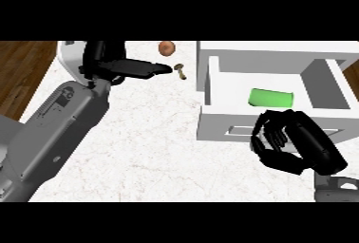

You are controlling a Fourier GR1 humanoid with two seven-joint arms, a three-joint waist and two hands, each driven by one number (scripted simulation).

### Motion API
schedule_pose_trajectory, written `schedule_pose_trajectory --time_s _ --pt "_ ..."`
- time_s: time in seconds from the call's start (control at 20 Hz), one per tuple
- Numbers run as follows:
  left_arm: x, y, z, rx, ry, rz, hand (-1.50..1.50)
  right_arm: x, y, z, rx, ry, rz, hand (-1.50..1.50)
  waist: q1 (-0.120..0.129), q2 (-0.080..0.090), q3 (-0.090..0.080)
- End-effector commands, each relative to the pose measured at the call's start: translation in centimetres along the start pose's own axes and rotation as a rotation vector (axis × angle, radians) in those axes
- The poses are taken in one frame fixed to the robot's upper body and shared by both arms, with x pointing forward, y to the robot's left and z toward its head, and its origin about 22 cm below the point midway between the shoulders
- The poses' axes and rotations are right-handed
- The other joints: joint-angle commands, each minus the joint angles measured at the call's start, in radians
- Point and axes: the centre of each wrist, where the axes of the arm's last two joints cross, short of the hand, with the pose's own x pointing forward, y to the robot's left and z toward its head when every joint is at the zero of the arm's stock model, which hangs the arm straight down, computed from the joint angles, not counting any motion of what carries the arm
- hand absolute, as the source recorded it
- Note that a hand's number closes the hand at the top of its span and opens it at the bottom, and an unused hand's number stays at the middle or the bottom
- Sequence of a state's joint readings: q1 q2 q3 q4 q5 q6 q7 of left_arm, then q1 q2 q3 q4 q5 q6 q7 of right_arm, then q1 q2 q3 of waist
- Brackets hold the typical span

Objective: Pick up the cup, place it into the drawer and close the drawer

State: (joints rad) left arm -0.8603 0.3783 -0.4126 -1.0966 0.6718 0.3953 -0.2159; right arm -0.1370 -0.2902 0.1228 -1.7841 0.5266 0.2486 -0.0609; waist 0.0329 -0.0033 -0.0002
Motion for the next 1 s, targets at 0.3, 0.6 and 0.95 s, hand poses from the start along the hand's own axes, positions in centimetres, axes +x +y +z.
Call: schedule_pose_trajectory --time_s 0.3,0.6,0.95 --pt "-1.2 5.4 4.8 0.021 0.000 0.007 -1.50 -5.4 7.2 -3.2 0.158 0.030 0.351 1.50 0.013 0.008 0.001" --pt "-0.7 8.8 6.8 0.019 0.017 0.037 -1.50 -7.9 8.4 -8.7 0.127 0.069 0.324 1.50 0.014 0.012 0.002" --pt "-0.9 10.5 8.7 0.035 -0.006 0.014 -1.50 -11.0 6.2 -11.4 0.162 0.118 0.294 1.50 0.017 0.015 0.002"
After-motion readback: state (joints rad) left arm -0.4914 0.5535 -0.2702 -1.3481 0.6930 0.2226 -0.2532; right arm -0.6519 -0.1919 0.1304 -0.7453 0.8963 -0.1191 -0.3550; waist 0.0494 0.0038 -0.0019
